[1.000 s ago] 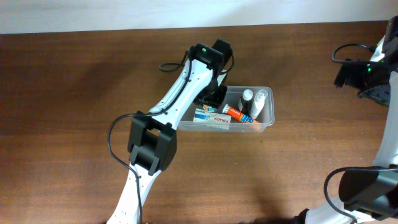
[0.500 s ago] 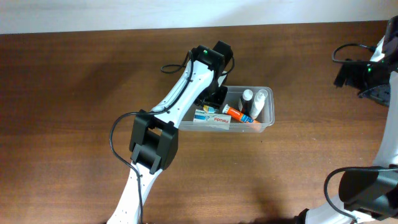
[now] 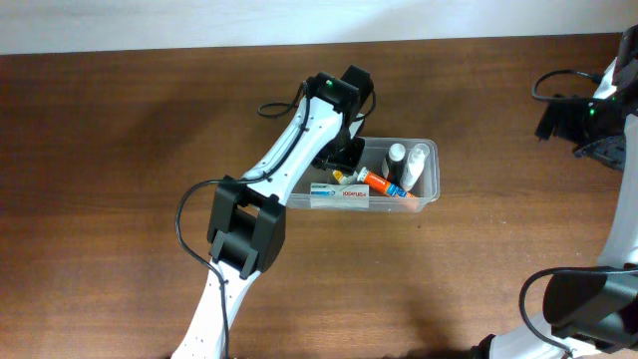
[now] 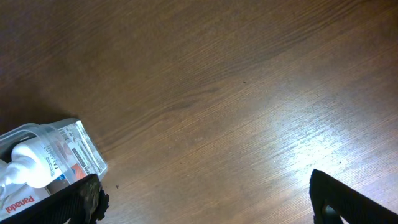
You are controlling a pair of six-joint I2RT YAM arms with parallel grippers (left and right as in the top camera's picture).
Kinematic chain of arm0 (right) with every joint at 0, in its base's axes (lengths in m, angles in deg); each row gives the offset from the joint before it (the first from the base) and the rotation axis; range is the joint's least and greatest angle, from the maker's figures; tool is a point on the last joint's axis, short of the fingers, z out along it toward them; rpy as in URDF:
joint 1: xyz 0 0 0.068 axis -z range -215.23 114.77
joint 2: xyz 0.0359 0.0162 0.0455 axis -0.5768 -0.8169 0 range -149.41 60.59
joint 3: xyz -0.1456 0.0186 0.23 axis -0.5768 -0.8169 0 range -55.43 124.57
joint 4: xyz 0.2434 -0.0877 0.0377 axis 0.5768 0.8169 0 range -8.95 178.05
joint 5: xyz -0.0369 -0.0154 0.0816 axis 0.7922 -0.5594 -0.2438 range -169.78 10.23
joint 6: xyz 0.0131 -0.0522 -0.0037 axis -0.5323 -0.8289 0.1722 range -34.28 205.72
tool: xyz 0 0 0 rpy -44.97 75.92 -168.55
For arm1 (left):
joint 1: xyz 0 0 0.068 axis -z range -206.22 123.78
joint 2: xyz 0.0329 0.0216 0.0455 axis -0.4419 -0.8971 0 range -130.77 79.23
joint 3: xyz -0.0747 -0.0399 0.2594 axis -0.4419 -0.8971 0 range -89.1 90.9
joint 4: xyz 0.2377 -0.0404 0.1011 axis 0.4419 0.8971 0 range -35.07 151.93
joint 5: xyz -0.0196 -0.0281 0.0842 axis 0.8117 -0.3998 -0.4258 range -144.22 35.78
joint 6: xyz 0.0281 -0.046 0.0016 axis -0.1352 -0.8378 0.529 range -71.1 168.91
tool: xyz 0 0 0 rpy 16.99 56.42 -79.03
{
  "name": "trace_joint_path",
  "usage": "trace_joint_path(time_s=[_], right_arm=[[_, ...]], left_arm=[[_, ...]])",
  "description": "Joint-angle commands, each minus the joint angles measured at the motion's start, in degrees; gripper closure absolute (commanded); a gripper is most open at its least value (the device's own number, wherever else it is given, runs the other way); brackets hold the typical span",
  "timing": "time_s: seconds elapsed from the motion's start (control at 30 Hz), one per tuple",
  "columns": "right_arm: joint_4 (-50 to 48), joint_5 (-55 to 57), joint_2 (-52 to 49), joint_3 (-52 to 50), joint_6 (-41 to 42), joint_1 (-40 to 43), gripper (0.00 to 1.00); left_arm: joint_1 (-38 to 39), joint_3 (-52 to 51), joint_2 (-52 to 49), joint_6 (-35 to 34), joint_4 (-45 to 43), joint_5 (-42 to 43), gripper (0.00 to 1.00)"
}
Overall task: Pack container
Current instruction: 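Carry the jar over the container with the left gripper, then lower the jar into the container's left end and open the left gripper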
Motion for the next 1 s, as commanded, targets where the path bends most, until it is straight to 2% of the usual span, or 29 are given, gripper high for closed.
trace_joint_path(time_s=[0.0, 0.13, 0.27, 0.4, 0.5, 0.6, 0.7, 0.77, 0.97], right_arm=[[0.00, 0.70, -0.02, 0.35, 0.50, 0.37, 0.02], [0.00, 0.70, -0.02, 0.35, 0.50, 0.37, 0.02], [0.00, 0.70, -0.02, 0.35, 0.50, 0.37, 0.02], [0.00, 0.68, -0.02, 0.35, 0.50, 0.37, 0.02], [0.00, 0.70, -0.02, 0.35, 0.50, 0.37, 0.02], [0.00, 0.68, -0.02, 0.35, 0.50, 0.37, 0.02], [0.00, 0.70, -0.02, 0.35, 0.50, 0.37, 0.02], [0.00, 0.70, -0.02, 0.35, 0.50, 0.37, 0.02], [0.00, 0.68, -0.02, 0.35, 0.50, 0.37, 0.02]], left_arm=[[-0.07, 0.33, -0.17, 0.09, -0.17, 0.37, 0.51], [-0.07, 4.94, -0.07, 1.90, 2.89, 0.11, 0.51], [-0.07, 14.34, 0.13, 1.90, 8.63, -0.09, 0.50], [-0.07, 24.39, 0.26, 1.90, 14.75, -0.59, 0.39], [-0.07, 28.92, 1.53, 2.34, 15.69, -1.03, 0.35], [-0.13, 29.53, 4.37, 2.43, 15.69, -1.16, 0.32], [-0.35, 29.42, 7.54, 3.63, 15.72, -1.22, 0.23], [-0.46, 28.63, 9.73, 3.82, 15.72, -1.60, 0.21], [-0.46, 18.71, 20.44, 5.73, 15.72, -2.73, 0.13]])
